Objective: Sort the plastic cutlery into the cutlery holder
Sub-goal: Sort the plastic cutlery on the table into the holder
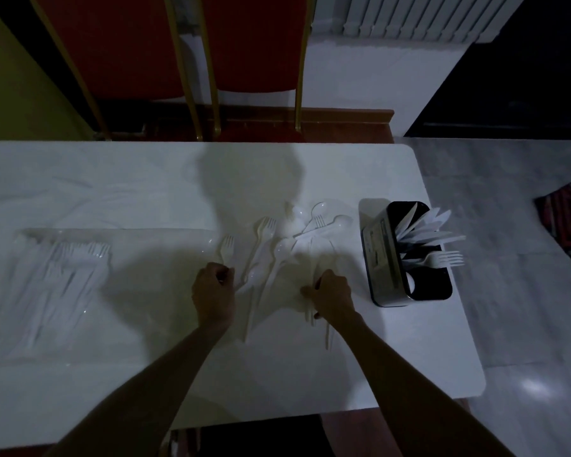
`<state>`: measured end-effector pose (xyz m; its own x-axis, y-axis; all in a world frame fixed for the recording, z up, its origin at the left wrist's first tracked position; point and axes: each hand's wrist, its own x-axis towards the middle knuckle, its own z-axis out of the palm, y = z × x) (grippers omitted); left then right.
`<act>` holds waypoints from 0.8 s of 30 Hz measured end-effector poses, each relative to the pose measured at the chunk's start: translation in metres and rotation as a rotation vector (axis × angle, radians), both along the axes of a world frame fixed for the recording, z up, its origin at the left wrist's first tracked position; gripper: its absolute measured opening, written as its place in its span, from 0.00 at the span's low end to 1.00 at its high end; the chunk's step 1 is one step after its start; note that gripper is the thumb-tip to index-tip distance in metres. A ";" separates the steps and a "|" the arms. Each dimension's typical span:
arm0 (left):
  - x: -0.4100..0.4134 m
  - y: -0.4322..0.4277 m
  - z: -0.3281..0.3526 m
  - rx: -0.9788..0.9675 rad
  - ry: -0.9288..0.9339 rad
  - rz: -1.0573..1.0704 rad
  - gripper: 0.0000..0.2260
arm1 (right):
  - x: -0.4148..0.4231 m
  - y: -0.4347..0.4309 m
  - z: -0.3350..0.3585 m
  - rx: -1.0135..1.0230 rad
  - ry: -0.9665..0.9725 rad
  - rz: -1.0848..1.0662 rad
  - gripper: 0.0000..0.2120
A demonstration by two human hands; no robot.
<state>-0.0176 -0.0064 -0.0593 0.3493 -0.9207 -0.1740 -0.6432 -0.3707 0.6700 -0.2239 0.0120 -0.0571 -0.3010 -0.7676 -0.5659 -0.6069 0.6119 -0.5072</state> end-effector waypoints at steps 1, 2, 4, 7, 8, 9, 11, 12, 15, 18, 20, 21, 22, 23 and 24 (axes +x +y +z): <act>0.005 0.005 -0.001 0.013 -0.004 -0.064 0.07 | 0.000 -0.002 -0.001 0.009 0.021 -0.001 0.12; 0.009 0.010 -0.003 0.030 -0.009 -0.140 0.08 | -0.001 -0.003 -0.002 0.016 0.045 0.010 0.11; 0.018 0.021 -0.006 0.065 -0.026 -0.278 0.09 | -0.001 -0.004 -0.003 0.028 0.064 0.036 0.09; 0.023 0.026 -0.002 0.091 -0.020 -0.368 0.09 | -0.001 -0.004 0.002 0.034 0.039 0.051 0.09; 0.022 0.027 0.000 0.091 -0.021 -0.391 0.09 | -0.001 -0.004 0.005 0.037 0.029 0.056 0.09; 0.023 0.028 0.001 0.088 -0.022 -0.411 0.09 | 0.000 -0.003 0.007 0.035 0.019 0.065 0.10; 0.024 0.029 0.000 0.061 -0.010 -0.412 0.08 | 0.001 0.000 0.010 0.033 0.003 0.070 0.09; 0.024 0.029 0.000 0.035 0.005 -0.381 0.08 | 0.002 0.001 0.011 0.031 -0.003 0.064 0.10; 0.022 0.019 0.001 -0.013 0.026 -0.204 0.07 | 0.002 0.005 0.012 -0.027 -0.025 0.046 0.09; 0.018 -0.001 0.004 0.011 0.031 -0.138 0.09 | 0.002 0.005 0.013 -0.106 -0.071 0.036 0.10; 0.015 -0.011 0.004 0.030 0.016 -0.150 0.08 | 0.002 0.004 0.013 -0.135 -0.090 0.036 0.11; 0.012 -0.014 0.005 0.037 0.008 -0.142 0.08 | 0.002 0.003 0.014 -0.143 -0.093 0.040 0.12; 0.008 -0.016 0.007 0.041 0.007 -0.127 0.08 | 0.002 0.003 0.013 -0.147 -0.098 0.044 0.12; 0.004 -0.017 0.008 0.034 0.011 -0.119 0.08 | 0.002 0.003 0.012 -0.145 -0.103 0.043 0.12; 0.001 -0.017 0.009 0.019 0.011 -0.134 0.08 | 0.003 0.002 0.012 -0.145 -0.107 0.037 0.12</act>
